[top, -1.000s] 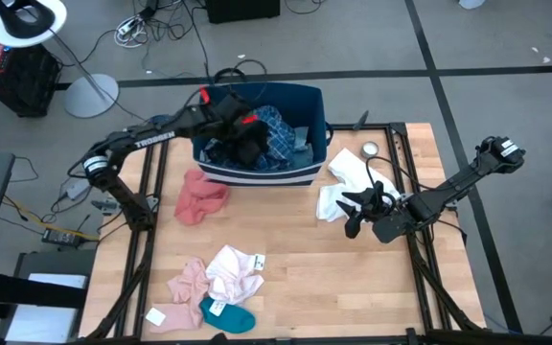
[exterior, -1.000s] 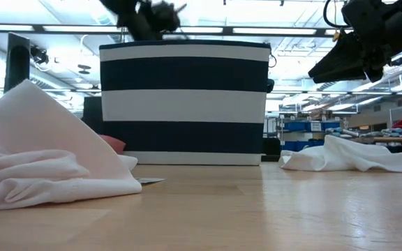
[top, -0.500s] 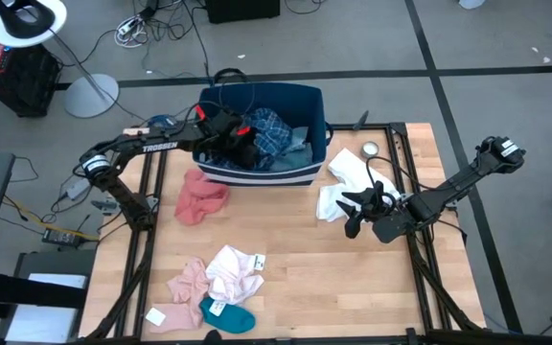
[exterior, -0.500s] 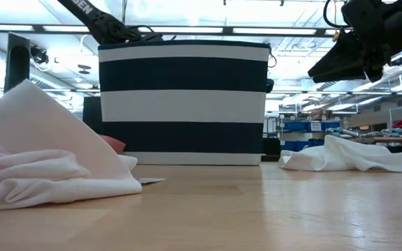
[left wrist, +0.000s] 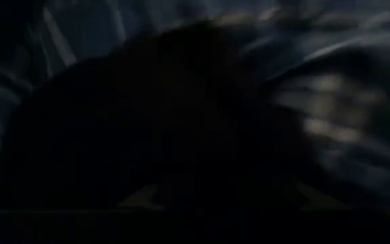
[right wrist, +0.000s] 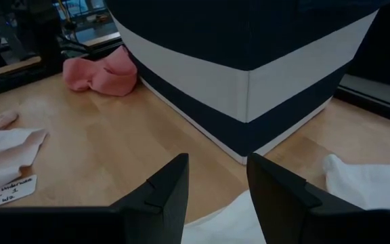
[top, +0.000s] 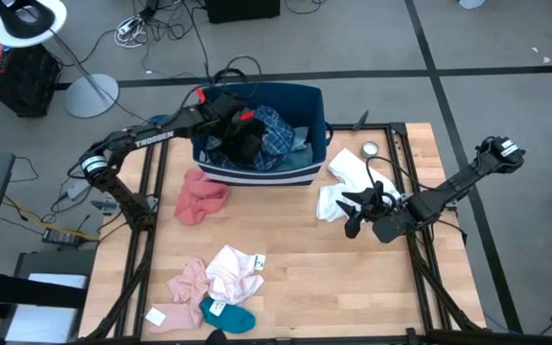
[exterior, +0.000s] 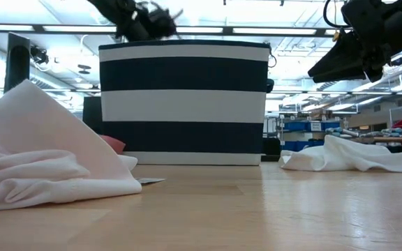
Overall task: Sort clothes
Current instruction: Put the black underwear into the blue laundry bin, then put the pink underwear into the blue laundry bin
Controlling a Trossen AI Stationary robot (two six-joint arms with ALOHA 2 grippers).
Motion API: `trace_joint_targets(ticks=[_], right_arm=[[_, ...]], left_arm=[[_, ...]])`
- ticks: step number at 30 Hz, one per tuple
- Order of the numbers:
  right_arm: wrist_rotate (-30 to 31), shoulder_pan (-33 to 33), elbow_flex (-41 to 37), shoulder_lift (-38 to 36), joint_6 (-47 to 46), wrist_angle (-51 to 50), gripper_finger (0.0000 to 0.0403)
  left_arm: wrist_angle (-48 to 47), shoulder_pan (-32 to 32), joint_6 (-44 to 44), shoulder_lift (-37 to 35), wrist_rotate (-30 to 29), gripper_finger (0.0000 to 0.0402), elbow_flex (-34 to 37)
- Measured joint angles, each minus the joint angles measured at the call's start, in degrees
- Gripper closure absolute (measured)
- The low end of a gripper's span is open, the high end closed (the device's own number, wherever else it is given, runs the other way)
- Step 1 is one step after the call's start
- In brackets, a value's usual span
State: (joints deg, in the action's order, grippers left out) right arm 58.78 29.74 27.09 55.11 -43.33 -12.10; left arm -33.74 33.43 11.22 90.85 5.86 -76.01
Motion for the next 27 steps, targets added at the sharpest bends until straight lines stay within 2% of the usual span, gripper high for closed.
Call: trace_joint_targets(ticks=[5, 11, 21, 27], right_arm=[[0.0, -0.2, 0.0, 0.0, 0.1, 0.0, 0.0252], [-0.3, -0.2, 0.0, 0.0, 0.1, 0.0, 0.0252], [-0.4, -0.2, 0.0, 0.0, 0.1, -0.1, 0.0252], [-0.5, -0.2, 0.0, 0.0, -0.1, 0.0, 0.0252]], left_arm=[[-3.7, -1.1, -1.4, -3.0, -1.7, 0.0266, -4.9], [-7.5, -3.1, -2.0, -10.7, -3.6, 0.0266, -6.1], [-15.9, -9.7, 0.6, -26.5, -12.8, 0.0266, -6.1], [-27.3, -15.6, 5.9, -32.1, -18.8, 0.0266, -6.1]])
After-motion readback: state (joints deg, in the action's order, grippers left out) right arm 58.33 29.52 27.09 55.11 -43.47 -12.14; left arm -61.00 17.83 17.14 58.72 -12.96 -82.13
